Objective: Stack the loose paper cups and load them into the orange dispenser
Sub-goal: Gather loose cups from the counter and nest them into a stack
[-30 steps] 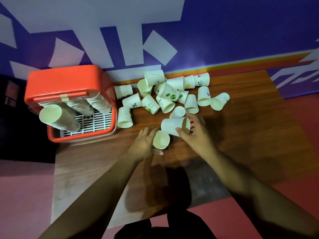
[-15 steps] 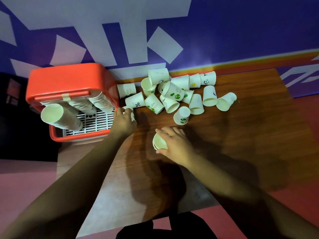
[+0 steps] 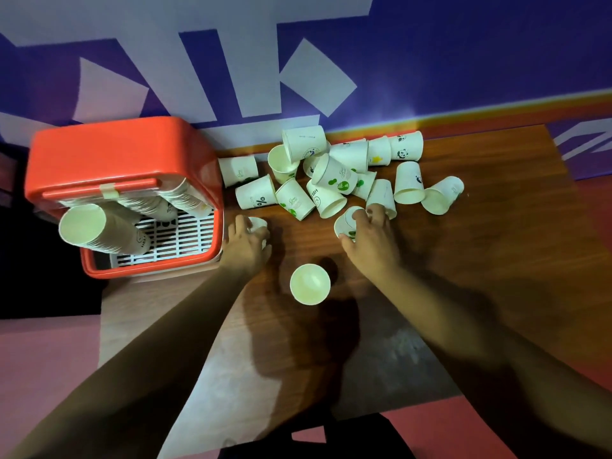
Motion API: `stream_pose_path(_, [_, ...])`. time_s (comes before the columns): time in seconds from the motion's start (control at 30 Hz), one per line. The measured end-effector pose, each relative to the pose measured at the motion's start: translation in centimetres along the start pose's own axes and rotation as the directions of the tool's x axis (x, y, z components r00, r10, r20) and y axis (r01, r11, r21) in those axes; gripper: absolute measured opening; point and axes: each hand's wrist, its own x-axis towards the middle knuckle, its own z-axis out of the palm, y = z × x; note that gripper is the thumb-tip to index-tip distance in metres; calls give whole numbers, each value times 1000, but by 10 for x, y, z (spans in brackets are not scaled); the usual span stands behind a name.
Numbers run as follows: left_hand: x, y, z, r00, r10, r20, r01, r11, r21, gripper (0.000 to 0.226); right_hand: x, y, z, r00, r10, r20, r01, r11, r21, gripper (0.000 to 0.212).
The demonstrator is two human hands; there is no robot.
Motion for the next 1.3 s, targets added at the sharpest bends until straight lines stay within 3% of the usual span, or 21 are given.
stream_pose_path(0.07, [-1, 1, 4, 1000, -2, -9, 2, 999, -39, 32, 7, 5, 5, 998, -29, 56, 33, 997, -65, 46])
stream_pose_path(0.13, [-2, 3, 8, 998, -48, -43, 43, 992, -117, 51, 8, 8, 12, 997, -59, 57, 65, 992, -105, 42])
stream_pose_path(0.23, [-3, 3, 12, 978, -207, 24, 208, 960, -186, 77, 9, 12, 18, 998, -49, 33, 52, 994, -96, 32])
stream_pose_path(0.37, [-15, -5, 18, 946, -293, 137, 316, 926, -208, 79, 6, 18, 19, 993, -105, 58, 108, 993, -55, 21])
stream_pose_path(0.47, [-31, 1, 12, 934, -341, 110, 357, 863, -358, 77, 0, 21, 9, 990, -141, 11, 140, 988, 68, 11])
stream_pose_path(0.6, [-52, 19, -20, 933, -359, -1, 281, 732, -621, 56, -5, 26, -14, 987, -60, -149, 113, 918, 379, 11])
stream_pose_path(0.67, [-65, 26, -35, 954, -299, -6, 192, 628, -754, 44, -7, 30, -27, 989, -7, -149, 80, 867, 492, 13])
stream_pose_path(0.73, [-77, 32, -46, 983, -180, -41, 77, 602, -794, 45, -10, 33, -35, 987, 25, -161, 70, 827, 558, 14])
stream_pose_path(0.8, [-88, 36, -51, 994, -75, -85, -16, 649, -761, 54, -15, 36, -39, 988, 51, -144, 49, 785, 618, 16])
stream_pose_path(0.93, [-100, 52, -51, 998, -24, -53, -17, 759, -651, 54, -22, 39, -38, 994, 84, -73, -8, 708, 706, 20])
stream_pose_path(1.03, [-105, 63, -41, 988, 130, -82, -152, 901, -407, 54, -27, 39, -43, 988, 154, 11, -110, 651, 751, 27])
stream_pose_path(1.1, [-101, 69, -28, 956, 267, -122, -288, 933, -214, 70, -31, 40, -47, 978, 200, 53, -165, 598, 784, 34])
stream_pose_path(1.2, [-94, 77, -6, 936, 329, -126, -339, 939, -67, 85, -36, 44, -55, 951, 252, 178, -271, 411, 870, 38])
stream_pose_path(1.3, [-93, 83, 15, 953, 302, -15, -300, 939, -170, 88, -40, 50, -62, 896, 267, 354, -405, 168, 899, 34])
